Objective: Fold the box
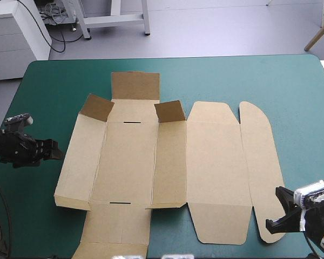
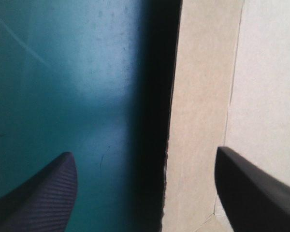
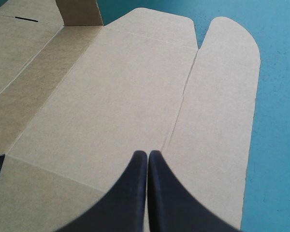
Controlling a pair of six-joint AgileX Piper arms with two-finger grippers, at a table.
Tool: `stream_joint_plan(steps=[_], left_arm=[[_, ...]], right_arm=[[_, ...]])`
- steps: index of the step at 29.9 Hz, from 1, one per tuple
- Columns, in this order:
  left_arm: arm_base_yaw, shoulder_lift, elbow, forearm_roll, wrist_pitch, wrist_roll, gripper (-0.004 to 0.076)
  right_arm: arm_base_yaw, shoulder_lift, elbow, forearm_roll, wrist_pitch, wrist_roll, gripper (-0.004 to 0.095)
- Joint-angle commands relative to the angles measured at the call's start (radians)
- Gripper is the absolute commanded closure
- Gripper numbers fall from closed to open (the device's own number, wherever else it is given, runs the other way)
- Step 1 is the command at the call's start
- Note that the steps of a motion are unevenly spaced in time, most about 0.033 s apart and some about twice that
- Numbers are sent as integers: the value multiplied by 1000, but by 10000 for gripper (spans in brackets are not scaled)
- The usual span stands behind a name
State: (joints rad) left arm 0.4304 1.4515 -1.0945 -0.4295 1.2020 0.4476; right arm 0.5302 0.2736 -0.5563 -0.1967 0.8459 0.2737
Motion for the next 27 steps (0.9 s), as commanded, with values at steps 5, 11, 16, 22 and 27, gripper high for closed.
stream_joint_plan(steps=[5,11,16,22,27], left_arm=[[-5,25,18,-94,59,71,168],[-5,25,112,-188,22,110,168],[-13,25,152,-238,28,144,198],[-53,24,152,-229,60,160,529],[-78,19,138,-225,70,166,734]], right_arm=[[-2,9,-21,-19,-62,-25,922],[-2,9,-21,-22,-62,-28,922],[-2,9,-21,-29,-62,-28,922],[-2,9,-21,-29,-62,-36,922],[-2,9,-21,-29,-62,-40,922]])
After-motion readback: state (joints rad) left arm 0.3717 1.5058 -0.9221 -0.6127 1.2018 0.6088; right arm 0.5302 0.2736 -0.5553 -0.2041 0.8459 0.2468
